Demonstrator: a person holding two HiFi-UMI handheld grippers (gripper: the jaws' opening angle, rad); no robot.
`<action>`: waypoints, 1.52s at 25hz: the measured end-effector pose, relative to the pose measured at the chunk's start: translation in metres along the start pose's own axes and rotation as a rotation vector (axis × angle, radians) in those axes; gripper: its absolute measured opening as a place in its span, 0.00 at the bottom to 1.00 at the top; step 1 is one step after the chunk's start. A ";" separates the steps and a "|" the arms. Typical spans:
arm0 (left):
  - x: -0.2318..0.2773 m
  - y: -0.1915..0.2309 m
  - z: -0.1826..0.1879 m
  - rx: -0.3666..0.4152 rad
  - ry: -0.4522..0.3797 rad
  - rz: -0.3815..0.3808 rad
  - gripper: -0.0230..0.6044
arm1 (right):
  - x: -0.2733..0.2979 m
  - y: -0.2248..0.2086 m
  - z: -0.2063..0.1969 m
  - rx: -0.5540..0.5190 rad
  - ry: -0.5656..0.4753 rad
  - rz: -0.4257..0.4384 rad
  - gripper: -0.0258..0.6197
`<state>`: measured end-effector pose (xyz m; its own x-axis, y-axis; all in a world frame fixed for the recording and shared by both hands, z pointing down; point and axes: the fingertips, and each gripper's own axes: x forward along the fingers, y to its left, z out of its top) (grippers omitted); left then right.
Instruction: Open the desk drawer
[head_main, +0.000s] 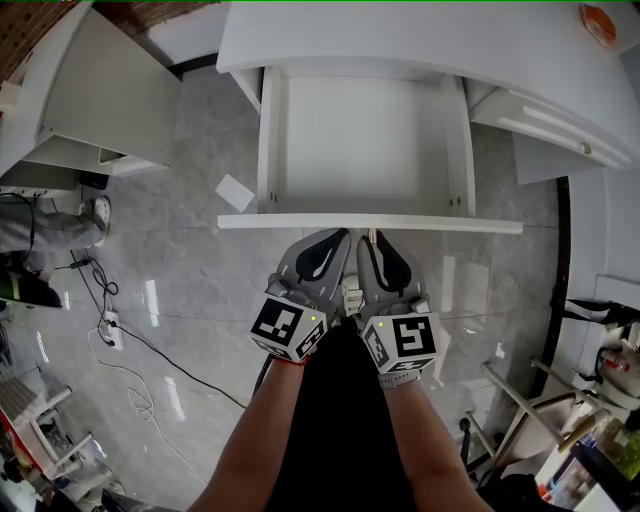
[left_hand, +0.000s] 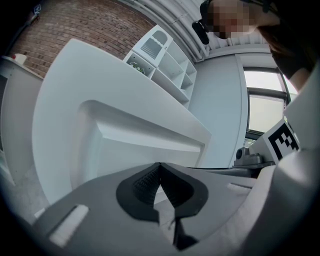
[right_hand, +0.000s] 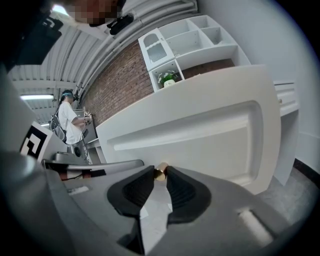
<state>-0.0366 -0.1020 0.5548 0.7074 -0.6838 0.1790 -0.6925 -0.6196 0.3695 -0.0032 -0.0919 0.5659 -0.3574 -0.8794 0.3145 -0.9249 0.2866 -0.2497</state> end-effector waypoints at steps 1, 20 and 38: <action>-0.001 -0.001 0.000 -0.002 0.000 0.002 0.04 | -0.001 0.001 -0.001 -0.002 0.002 0.003 0.16; -0.016 -0.022 0.000 -0.011 0.010 -0.025 0.04 | -0.024 0.009 -0.006 -0.022 0.009 0.015 0.16; -0.026 -0.025 -0.013 -0.034 0.002 0.019 0.04 | -0.035 0.012 -0.015 -0.019 0.023 0.062 0.17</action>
<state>-0.0357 -0.0634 0.5524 0.6941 -0.6948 0.1882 -0.7008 -0.5926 0.3971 -0.0033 -0.0518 0.5661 -0.4166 -0.8509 0.3202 -0.9032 0.3474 -0.2520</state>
